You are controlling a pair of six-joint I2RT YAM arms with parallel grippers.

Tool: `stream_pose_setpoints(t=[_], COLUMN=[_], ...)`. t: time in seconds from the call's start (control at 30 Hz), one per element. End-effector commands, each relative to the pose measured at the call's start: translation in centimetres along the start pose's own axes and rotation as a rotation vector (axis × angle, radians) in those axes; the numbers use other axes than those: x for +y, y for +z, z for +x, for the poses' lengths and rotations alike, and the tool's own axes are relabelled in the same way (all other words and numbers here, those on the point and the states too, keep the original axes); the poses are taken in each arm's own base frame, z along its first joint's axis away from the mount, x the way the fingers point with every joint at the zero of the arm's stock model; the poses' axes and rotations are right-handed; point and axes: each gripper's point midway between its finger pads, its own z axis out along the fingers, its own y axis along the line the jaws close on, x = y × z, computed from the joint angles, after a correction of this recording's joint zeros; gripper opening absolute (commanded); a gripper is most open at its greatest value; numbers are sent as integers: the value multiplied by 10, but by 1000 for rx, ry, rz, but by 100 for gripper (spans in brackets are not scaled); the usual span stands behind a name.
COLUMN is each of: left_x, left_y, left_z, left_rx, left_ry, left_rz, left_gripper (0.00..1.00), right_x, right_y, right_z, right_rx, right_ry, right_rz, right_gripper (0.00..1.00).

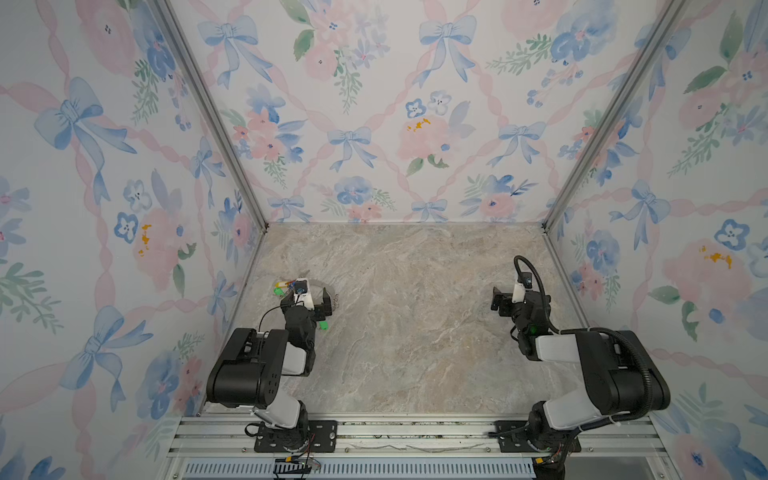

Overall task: Put the keys on the keyring
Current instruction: 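Raise both arms from rest and move grippers forward over the table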

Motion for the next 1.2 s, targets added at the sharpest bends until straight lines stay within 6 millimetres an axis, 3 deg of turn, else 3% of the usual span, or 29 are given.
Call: stream_pose_setpoints(t=[0.0, 0.63, 0.73, 1.0, 1.17], left_x=[-1, -1, -9, -16, -16], left_y=[2, 2, -4, -29, -43], left_z=[-3, -3, -5, -45, -86], left_rx=[-9, -10, -20, -123, -148], left_ry=[19, 18, 37, 107, 0], left_rz=[-6, -7, 37, -3, -27], left_gripper=[98, 98, 98, 98, 98], right_x=[3, 3, 9, 20, 45], right_y=[4, 4, 0, -28, -60], right_z=[-11, -11, -13, -36, -77], right_rx=[-32, -33, -51, -115, -182], right_ry=[-12, -8, -22, -87, -142], right_rz=[1, -2, -39, -36, -80], right_gripper=[97, 97, 97, 97, 97])
